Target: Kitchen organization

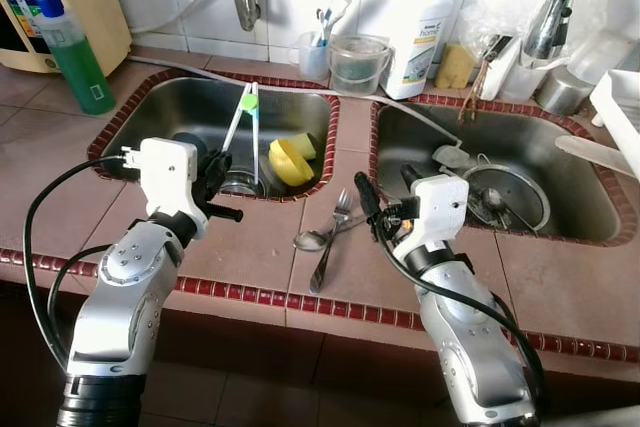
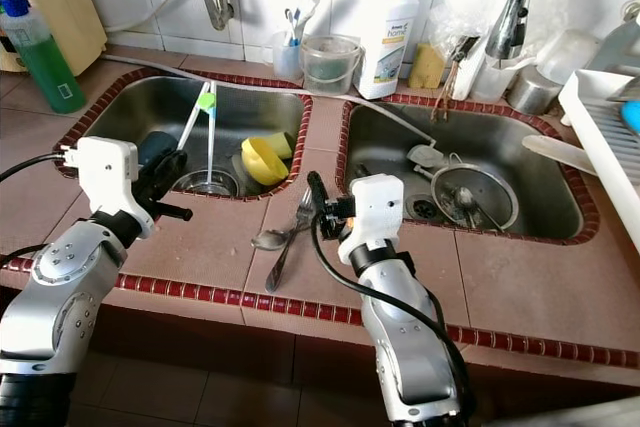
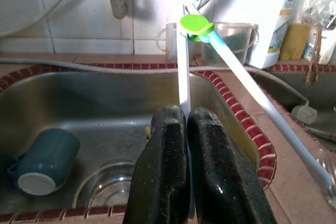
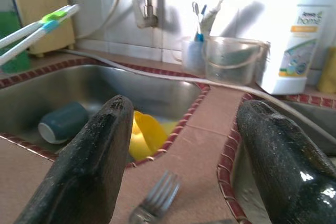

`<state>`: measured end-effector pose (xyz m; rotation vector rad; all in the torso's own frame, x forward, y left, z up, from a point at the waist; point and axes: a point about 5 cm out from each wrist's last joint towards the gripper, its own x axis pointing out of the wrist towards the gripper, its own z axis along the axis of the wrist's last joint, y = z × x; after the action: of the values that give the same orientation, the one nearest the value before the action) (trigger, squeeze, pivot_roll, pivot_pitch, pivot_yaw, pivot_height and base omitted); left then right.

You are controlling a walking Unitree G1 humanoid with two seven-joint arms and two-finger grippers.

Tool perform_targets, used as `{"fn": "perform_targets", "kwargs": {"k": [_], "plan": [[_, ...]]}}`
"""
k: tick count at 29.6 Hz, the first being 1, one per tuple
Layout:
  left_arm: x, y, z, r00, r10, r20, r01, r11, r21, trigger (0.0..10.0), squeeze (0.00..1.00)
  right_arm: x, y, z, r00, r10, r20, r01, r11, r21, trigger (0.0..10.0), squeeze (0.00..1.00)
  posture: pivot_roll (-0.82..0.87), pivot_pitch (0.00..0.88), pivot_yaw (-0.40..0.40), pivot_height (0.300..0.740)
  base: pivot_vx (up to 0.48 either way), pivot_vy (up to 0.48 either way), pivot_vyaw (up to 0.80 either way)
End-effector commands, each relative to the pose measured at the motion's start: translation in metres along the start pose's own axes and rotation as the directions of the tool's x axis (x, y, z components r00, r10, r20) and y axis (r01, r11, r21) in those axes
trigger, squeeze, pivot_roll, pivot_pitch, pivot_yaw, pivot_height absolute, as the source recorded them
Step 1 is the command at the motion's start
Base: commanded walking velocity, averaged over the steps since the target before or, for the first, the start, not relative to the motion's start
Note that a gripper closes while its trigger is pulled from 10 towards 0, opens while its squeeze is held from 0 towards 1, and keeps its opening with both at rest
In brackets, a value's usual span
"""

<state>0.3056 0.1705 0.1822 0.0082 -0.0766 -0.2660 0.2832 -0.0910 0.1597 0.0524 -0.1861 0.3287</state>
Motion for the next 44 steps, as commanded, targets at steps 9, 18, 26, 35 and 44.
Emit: {"fn": "perform_targets", "kwargs": {"k": [9,18,26,35,44], "plan": [[0.0008,-0.0036,0.0059,1.000,-0.016,0.015,0.016,1.000,0.011,10.0,0.00,-0.0028,0.0066,0.0010,0.999,0.043,0.005,-0.043,0.999,0.009,10.0,0.00,-0.07,0.061,-0.006,0.740,0.308,0.000,0.00],[0.0011,-0.0040,0.0061,1.000,-0.017,0.017,0.017,1.000,0.005,10.0,0.00,-0.0039,0.0090,0.0004,0.998,0.064,0.002,-0.064,0.998,0.010,10.0,0.00,-0.07,0.058,-0.011,0.740,0.312,0.000,0.00],[0.0016,-0.0044,0.0066,1.000,-0.020,0.021,0.020,1.000,0.003,10.0,0.00,-0.0042,0.0098,0.0004,0.997,0.072,0.003,-0.072,0.997,0.009,10.0,0.00,-0.07,0.053,-0.012,0.740,0.311,0.000,0.00],[0.0022,-0.0055,0.0069,0.999,-0.028,0.025,0.027,1.000,0.004,10.0,0.00,-0.0048,0.0109,0.0003,0.997,0.080,0.002,-0.080,0.997,0.009,10.0,0.00,-0.08,0.045,-0.013,0.740,0.313,0.000,0.00],[0.0029,-0.0064,0.0057,0.999,-0.031,0.030,0.030,0.999,0.025,10.0,0.00,-0.0079,0.0109,0.0011,0.996,0.093,-0.005,-0.093,0.996,0.007,10.0,0.00,-0.08,0.049,-0.012,0.740,0.068,0.000,0.00]]}}
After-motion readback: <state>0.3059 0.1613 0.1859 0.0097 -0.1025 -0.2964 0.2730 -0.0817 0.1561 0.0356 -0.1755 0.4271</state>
